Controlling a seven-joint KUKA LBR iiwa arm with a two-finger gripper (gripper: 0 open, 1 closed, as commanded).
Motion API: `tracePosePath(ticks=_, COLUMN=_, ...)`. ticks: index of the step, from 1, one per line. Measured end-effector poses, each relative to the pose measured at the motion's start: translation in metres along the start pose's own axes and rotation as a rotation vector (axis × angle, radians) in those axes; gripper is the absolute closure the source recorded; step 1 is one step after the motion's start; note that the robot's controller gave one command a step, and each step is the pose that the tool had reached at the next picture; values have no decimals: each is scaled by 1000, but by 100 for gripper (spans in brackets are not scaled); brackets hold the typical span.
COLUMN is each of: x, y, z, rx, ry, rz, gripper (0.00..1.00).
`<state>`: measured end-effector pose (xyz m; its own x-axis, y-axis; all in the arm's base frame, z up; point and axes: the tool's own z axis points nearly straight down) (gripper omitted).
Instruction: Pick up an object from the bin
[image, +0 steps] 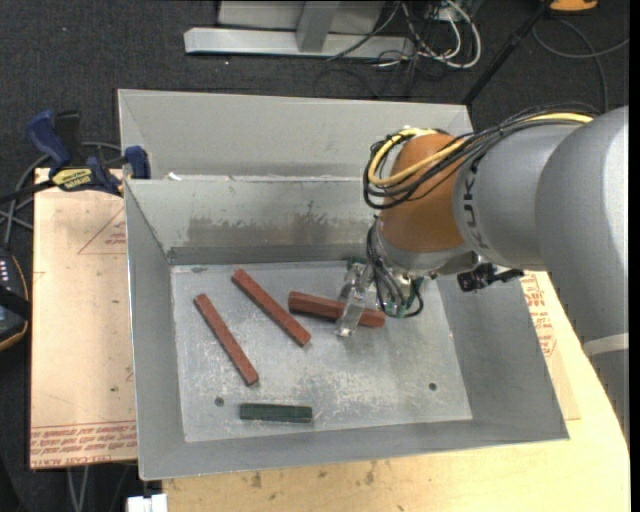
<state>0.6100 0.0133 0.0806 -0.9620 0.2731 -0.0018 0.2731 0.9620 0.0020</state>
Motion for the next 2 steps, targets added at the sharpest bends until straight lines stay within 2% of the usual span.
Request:
tracePosePath(ticks=1, x=-1, y=1, z=-17, rx=-1, ry=-2, rz=-1, gripper=100)
tracePosePath(ticks=2, x=-3, y=2, z=-86, rx=-2, ry=-7, rz=-3, gripper=100)
